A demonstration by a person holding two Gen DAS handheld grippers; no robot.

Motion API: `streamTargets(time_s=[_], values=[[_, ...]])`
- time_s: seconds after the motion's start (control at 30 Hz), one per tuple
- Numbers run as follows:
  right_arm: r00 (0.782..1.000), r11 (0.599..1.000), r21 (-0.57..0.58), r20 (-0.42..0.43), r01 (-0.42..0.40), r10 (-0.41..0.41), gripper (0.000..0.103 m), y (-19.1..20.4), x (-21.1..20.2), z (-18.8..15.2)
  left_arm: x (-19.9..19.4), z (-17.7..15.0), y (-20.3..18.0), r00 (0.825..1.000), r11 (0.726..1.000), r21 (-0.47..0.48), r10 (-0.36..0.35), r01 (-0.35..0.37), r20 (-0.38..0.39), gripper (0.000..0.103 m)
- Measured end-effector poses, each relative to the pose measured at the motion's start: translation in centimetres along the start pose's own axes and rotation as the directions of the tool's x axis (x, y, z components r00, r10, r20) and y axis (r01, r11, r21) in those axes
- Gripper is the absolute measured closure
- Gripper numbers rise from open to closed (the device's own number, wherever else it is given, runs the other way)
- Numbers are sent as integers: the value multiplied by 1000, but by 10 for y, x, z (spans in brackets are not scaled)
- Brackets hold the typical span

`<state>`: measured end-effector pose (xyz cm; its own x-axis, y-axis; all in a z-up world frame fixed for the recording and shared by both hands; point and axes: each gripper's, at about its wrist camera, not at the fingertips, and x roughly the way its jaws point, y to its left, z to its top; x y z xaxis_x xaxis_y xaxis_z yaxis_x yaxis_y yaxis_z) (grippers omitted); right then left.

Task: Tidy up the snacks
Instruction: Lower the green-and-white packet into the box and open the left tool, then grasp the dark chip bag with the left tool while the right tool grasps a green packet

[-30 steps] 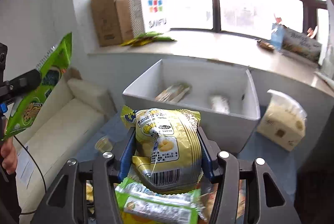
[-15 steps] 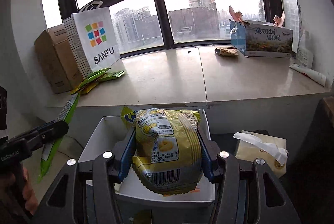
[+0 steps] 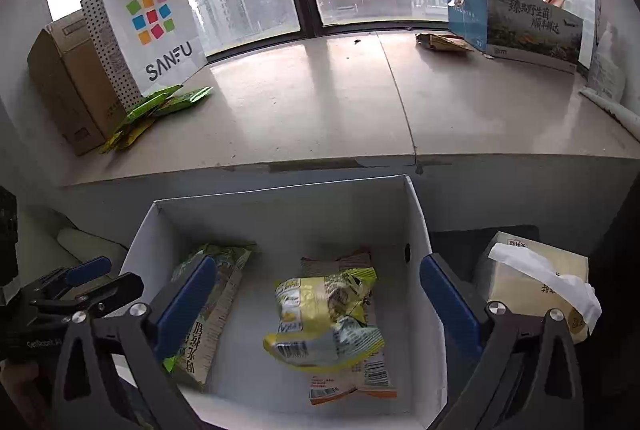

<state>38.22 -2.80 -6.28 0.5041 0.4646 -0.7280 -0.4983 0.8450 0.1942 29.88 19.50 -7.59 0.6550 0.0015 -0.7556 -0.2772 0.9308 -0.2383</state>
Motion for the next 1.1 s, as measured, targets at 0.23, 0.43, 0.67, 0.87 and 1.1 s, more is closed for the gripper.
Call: streamTargets(time_s=[0.23,0.43,0.67,0.87,1.1], values=[[994,996,-1,60,-89,89,0,5,-36,-7,-51,-14,-11,999,998,63,-14,11,51,0],[974,983,-98,152,-154,167,0,12,-99,-34,-134,-53,-20,986,989,145,-62,39,156,0],[946,964,-162,216,-211,243,0,10,-174,-90,-212,-112,-23,957,983,152,-140,104,255,0],[937,961,-192,250,-199,244,0,4,-225,-152,-246,-170,-28,941,976,174,-181,134,287,0],[915,954,-262,329,-147,232,0,5,-277,-219,-246,-222,-29,963,981,159,-149,115,226,0]])
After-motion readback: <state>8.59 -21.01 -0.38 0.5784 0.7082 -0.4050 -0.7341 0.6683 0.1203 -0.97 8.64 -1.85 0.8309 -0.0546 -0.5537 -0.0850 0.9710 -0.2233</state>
